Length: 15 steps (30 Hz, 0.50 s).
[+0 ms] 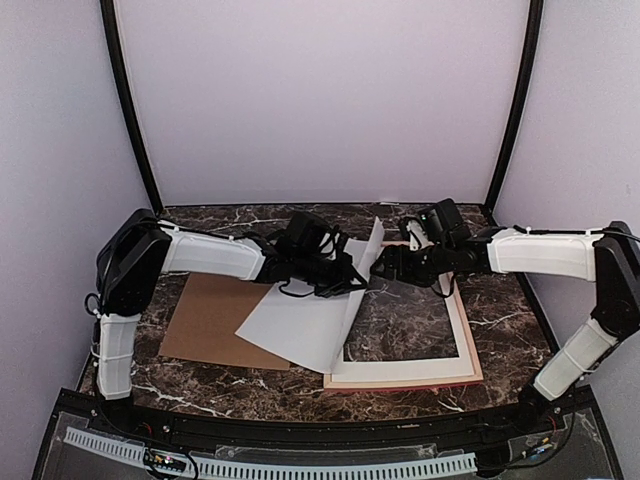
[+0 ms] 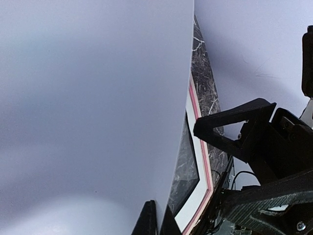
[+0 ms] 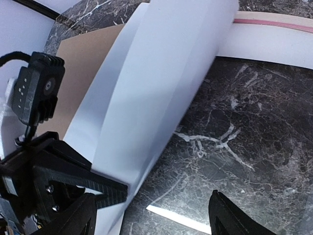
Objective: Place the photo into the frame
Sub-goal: Turn over the photo, then pass from the left arm to the right
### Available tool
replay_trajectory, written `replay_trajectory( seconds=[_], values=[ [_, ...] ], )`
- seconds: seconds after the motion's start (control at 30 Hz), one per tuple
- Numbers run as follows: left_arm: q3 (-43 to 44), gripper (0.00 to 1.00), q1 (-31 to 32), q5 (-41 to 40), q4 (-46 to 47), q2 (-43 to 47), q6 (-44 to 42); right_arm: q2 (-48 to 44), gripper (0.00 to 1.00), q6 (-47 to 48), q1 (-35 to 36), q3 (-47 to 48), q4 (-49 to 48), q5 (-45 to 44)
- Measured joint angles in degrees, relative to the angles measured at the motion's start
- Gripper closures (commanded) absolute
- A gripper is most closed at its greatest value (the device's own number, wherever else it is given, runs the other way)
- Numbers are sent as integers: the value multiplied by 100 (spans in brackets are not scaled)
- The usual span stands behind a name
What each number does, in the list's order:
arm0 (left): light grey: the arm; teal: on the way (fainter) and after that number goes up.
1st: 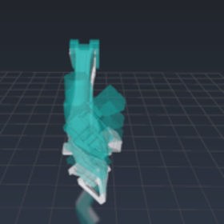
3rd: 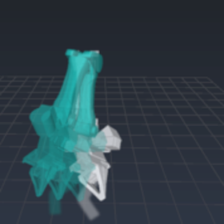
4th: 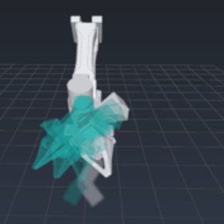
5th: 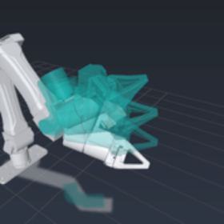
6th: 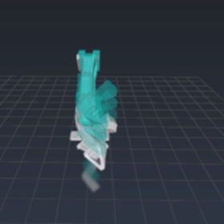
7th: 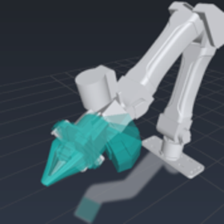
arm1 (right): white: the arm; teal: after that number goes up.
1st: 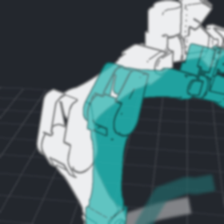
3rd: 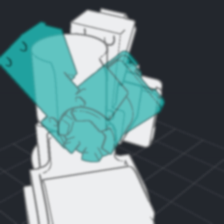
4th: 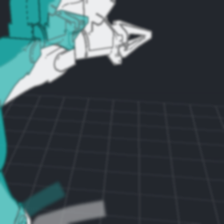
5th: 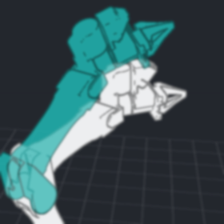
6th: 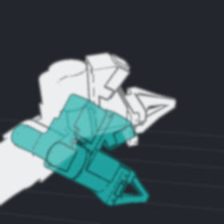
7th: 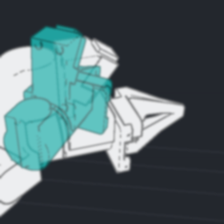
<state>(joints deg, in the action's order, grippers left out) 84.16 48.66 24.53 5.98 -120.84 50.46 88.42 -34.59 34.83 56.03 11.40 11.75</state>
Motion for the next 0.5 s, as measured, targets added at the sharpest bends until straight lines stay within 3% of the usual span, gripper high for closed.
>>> replay_trajectory(
  seconds=[0.5],
  values=[
    [-391, 78, 192, 286, 1314, -236, 658, 507, 26, -586, -4, -26, -778, 271]
  ],
)
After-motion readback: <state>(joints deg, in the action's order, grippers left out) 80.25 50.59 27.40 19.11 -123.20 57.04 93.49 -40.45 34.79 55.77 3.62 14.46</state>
